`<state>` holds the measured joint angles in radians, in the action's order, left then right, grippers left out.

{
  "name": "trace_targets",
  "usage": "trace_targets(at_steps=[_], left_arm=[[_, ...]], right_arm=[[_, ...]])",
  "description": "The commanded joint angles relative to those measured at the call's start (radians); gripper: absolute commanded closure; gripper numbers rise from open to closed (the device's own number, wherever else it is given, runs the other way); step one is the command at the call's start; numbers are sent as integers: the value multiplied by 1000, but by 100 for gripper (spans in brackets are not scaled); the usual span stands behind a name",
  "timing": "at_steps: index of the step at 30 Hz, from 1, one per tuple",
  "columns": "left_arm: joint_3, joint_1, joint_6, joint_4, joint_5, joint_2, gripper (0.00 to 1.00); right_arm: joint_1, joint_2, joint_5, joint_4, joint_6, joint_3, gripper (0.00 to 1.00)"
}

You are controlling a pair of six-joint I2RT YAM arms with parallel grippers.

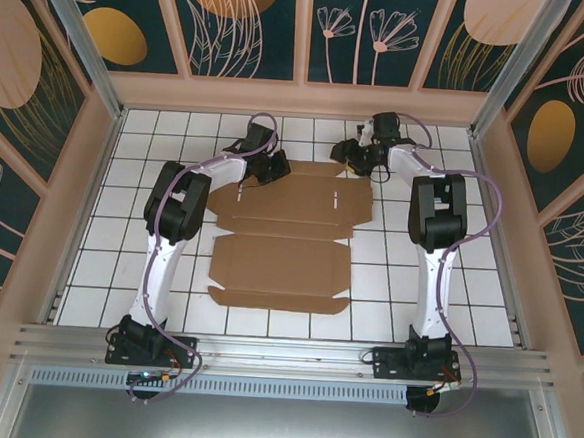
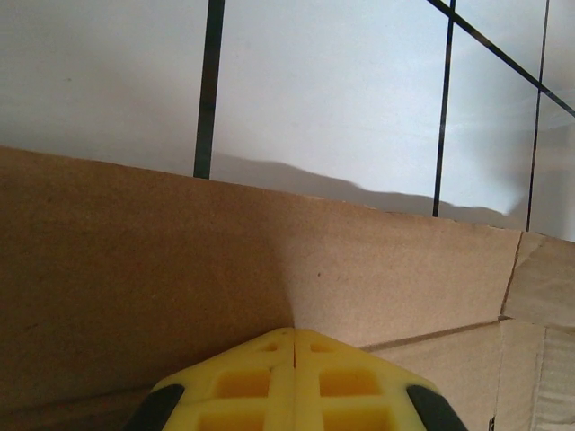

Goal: Fold the paper box

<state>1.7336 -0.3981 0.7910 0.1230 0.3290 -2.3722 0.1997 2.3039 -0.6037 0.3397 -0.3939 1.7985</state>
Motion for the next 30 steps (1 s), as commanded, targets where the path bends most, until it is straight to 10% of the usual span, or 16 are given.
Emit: trace_targets(at_steps=[1,14,30], left_arm=[[-25,7,-1,29,-30,-25,100],[-32,8,2,24,-12,-10,100],[-69,8,38,-2,45,258,100]], right_arm=[[26,11,-66,-53,-27,37,46],[59,164,44,118,13,193,44],[30,-206,226,156,82,56,40]])
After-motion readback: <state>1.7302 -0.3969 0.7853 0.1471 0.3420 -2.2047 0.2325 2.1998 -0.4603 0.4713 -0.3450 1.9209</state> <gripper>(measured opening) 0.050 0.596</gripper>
